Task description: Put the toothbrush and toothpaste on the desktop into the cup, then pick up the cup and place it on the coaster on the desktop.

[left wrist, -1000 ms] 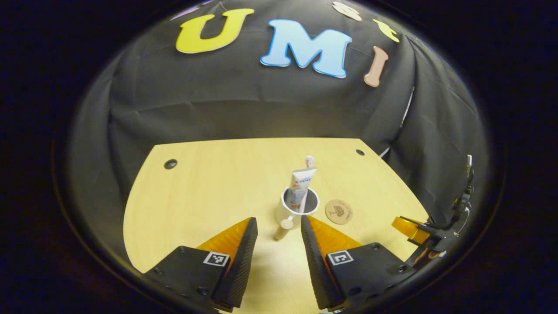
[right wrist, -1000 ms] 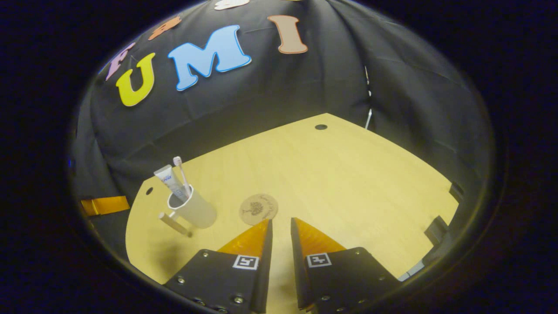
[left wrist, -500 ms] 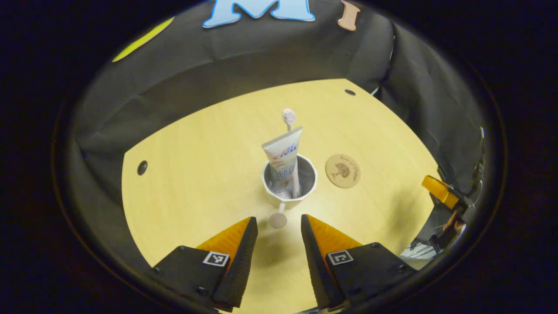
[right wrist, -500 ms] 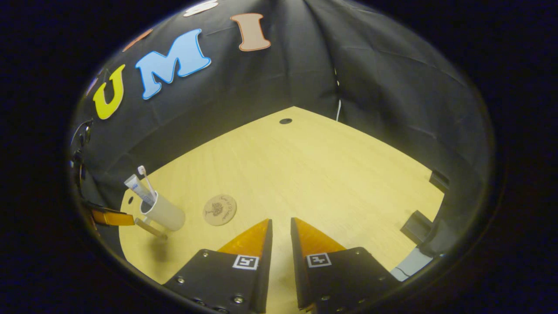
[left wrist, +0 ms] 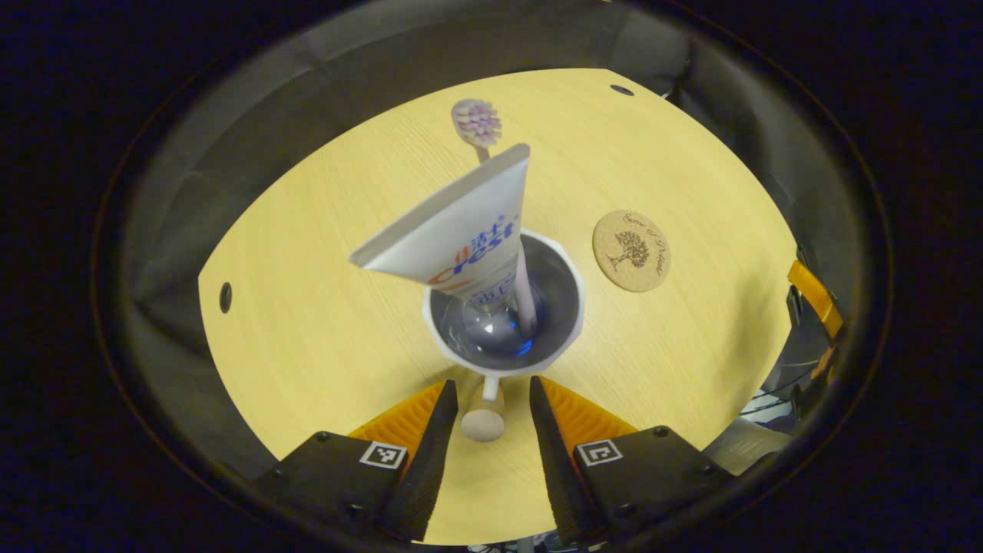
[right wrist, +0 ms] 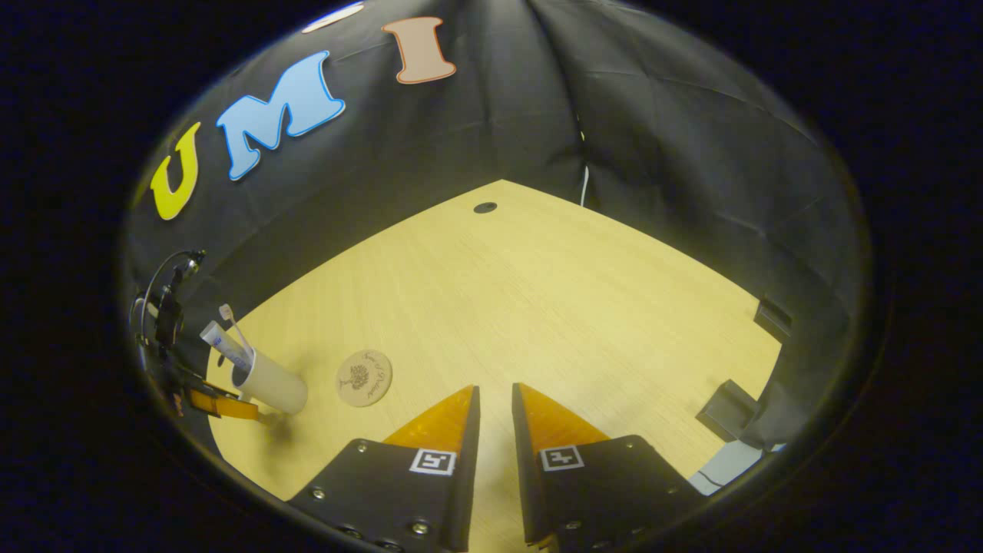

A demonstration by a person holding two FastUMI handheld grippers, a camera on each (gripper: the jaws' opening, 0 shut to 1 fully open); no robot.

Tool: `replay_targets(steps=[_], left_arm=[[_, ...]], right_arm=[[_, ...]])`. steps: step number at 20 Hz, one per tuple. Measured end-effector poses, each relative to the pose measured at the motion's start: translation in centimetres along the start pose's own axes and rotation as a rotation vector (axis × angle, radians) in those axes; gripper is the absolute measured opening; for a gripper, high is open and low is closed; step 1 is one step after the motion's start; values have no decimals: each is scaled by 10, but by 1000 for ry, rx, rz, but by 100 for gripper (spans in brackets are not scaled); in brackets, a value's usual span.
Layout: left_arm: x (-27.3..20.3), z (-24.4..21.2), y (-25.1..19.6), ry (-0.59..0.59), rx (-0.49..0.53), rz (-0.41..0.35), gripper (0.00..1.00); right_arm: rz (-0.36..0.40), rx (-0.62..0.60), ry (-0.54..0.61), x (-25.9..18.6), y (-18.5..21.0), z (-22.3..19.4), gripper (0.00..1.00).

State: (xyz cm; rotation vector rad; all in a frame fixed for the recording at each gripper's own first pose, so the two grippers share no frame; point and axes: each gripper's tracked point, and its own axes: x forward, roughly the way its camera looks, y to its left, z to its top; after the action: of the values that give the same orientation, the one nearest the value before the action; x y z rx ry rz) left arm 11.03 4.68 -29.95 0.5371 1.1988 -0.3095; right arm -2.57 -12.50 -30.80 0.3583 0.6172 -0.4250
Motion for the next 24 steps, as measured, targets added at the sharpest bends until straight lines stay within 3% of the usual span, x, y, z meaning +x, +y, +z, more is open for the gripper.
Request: replay_targets(steps=[3, 7, 9, 10, 15, 24], left_arm=[[11, 1, -3, 26, -13, -6, 66], [23, 6, -1, 23, -41, 5, 37], [28, 2, -2, 32, -61, 6, 40], [29, 5, -3, 26, -67, 2, 34], [25, 6, -10, 16, -69, -19, 34], [14, 20, -37, -25, -25, -48, 32]], right_arm=[[1, -16, 15, 4, -1, 0, 25], [0, -20, 35, 9, -3, 0, 25], [-3, -17, 40, 10, -4, -2, 25], [-3, -15, 44, 10, -4, -2, 25], [-2, 2, 52, 11, -5, -5, 25], [-1, 21, 44, 3, -10, -7, 25]])
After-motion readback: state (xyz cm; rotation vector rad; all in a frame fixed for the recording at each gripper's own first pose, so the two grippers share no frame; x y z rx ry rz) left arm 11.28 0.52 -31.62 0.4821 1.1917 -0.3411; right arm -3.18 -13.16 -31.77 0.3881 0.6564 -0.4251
